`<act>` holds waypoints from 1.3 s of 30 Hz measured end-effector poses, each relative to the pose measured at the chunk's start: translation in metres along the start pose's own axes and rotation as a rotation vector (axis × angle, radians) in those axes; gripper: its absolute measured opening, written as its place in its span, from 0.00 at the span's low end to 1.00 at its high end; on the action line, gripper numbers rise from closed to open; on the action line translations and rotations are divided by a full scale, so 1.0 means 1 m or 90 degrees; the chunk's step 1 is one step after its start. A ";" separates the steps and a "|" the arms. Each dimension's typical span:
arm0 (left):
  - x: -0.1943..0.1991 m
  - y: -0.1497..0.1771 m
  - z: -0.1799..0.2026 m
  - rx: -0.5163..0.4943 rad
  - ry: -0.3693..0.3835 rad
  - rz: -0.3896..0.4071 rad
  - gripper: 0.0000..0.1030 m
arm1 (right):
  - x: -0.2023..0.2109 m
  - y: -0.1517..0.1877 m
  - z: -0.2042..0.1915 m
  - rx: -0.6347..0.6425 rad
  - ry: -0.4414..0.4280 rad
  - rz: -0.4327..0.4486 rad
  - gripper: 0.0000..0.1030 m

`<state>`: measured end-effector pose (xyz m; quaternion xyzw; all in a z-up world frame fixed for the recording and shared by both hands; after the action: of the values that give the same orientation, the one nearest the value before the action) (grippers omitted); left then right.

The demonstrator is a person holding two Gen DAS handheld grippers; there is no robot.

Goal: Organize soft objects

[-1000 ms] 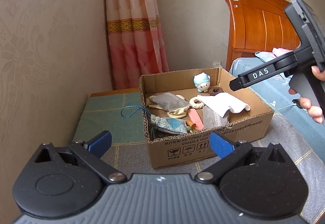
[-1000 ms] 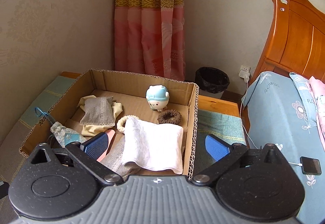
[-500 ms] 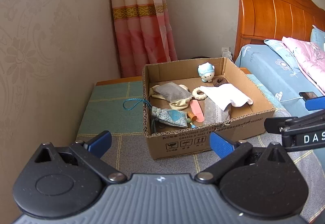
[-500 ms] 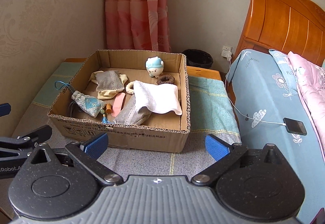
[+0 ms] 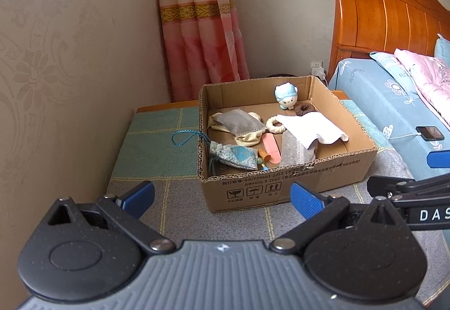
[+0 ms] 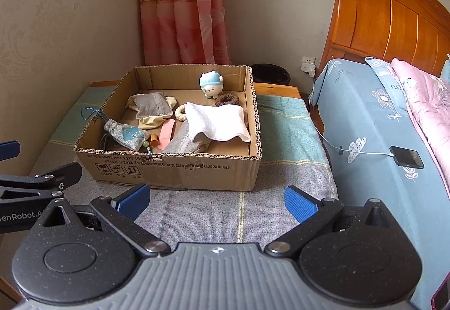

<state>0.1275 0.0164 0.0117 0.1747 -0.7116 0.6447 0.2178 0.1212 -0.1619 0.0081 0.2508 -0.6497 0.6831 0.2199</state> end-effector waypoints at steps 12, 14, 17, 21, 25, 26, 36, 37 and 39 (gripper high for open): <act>0.001 -0.001 -0.001 0.004 -0.003 0.000 0.99 | 0.004 -0.001 -0.002 0.004 -0.001 0.005 1.00; 0.001 -0.001 -0.002 0.005 -0.004 -0.001 0.99 | 0.004 -0.001 -0.002 0.003 -0.002 0.006 1.00; 0.002 -0.001 -0.003 0.007 -0.005 0.000 0.99 | 0.005 -0.002 -0.002 0.004 -0.001 0.007 1.00; 0.001 -0.001 -0.003 0.009 -0.006 -0.001 0.99 | 0.005 -0.002 -0.002 0.006 -0.001 0.009 1.00; 0.000 0.000 -0.003 0.010 -0.007 -0.002 0.99 | 0.005 -0.002 -0.003 0.007 -0.002 0.008 1.00; 0.001 0.000 -0.003 0.011 -0.006 -0.002 0.99 | 0.004 -0.002 -0.003 0.008 -0.003 0.008 1.00; 0.001 -0.001 -0.004 0.013 -0.007 -0.003 0.99 | 0.005 -0.003 -0.004 0.011 0.000 0.010 1.00; 0.002 -0.001 -0.004 0.013 -0.007 -0.003 0.99 | 0.005 -0.002 -0.004 0.012 -0.001 0.010 1.00; 0.002 -0.001 -0.004 0.013 -0.009 -0.003 0.99 | 0.005 -0.002 -0.004 0.011 0.000 0.010 1.00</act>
<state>0.1270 0.0204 0.0143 0.1829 -0.7060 0.6503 0.2126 0.1186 -0.1582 0.0130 0.2476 -0.6457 0.6906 0.2119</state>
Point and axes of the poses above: each gripper's, at about its wrist camera, not at the fingertips, and x roughly against the way its jaws point, z to its right, y to its underside, the point moved 4 cm from there along -x, roughly the way its jaws point, and after that the axes turned 8 degrees about z, right-handed, at the moved point
